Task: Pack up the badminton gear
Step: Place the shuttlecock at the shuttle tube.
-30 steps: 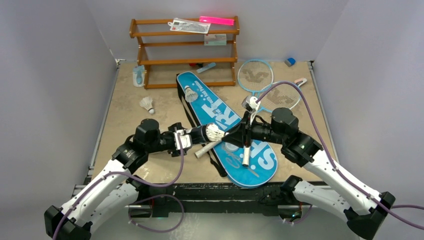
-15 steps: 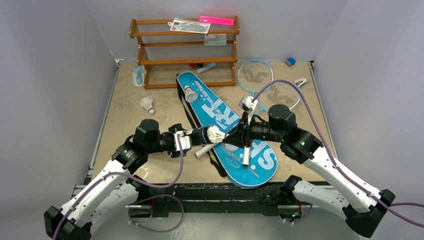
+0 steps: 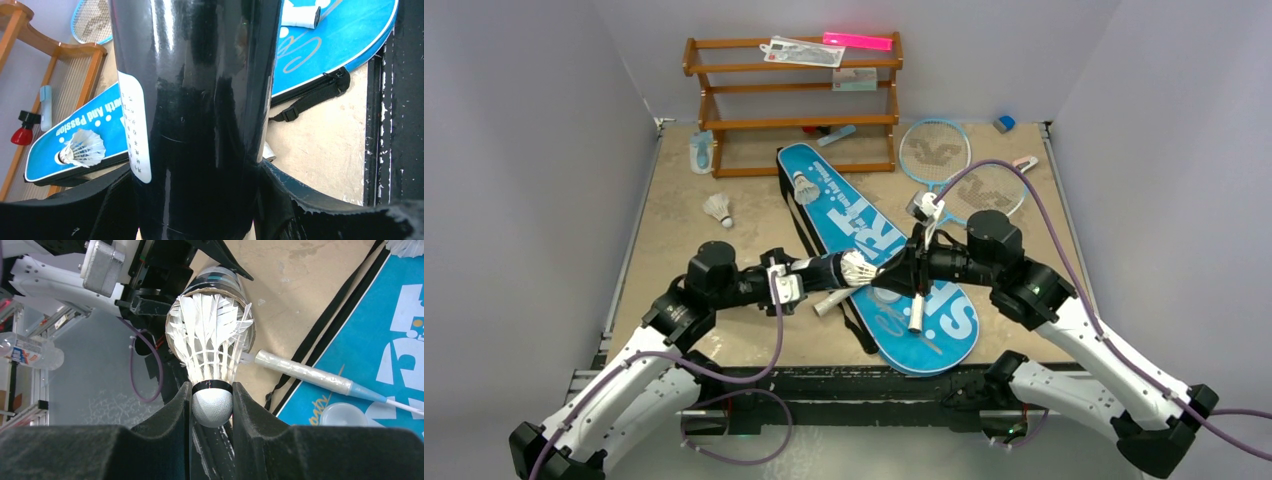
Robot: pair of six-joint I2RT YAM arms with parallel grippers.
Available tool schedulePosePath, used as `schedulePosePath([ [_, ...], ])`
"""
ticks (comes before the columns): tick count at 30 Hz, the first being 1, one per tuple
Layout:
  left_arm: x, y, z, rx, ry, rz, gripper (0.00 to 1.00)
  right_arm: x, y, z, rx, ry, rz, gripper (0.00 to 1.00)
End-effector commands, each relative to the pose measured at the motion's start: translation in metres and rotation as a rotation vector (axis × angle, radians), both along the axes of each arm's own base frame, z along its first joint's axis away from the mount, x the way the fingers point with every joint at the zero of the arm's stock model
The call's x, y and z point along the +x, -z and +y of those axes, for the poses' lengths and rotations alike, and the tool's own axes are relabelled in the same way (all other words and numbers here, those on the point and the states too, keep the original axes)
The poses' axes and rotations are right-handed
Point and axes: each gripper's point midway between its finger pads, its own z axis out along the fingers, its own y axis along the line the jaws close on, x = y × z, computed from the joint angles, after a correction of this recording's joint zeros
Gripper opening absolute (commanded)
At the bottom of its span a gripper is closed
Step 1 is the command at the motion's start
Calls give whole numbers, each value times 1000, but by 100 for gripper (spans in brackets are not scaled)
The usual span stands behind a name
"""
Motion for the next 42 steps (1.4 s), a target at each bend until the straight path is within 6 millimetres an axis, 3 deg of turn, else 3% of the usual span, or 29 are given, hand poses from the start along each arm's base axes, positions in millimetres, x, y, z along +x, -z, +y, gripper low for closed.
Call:
schedulePosePath([
  [1,6,-44,-9,-137,17,-125,26,-12,-5,-4,30,-11,26,3],
  [11,5,-48,-10,-161,25,-121,26,-15,-10,-4,42,-27,15,6],
  [16,8,-45,-8,-146,18,-118,26,-8,-11,-4,12,-11,-6,6],
  [27,11,-36,-6,-99,13,-108,26,-7,3,-5,-79,-44,13,5],
  [42,13,2,-1,51,32,-29,26,-9,0,1,-121,-109,35,6],
])
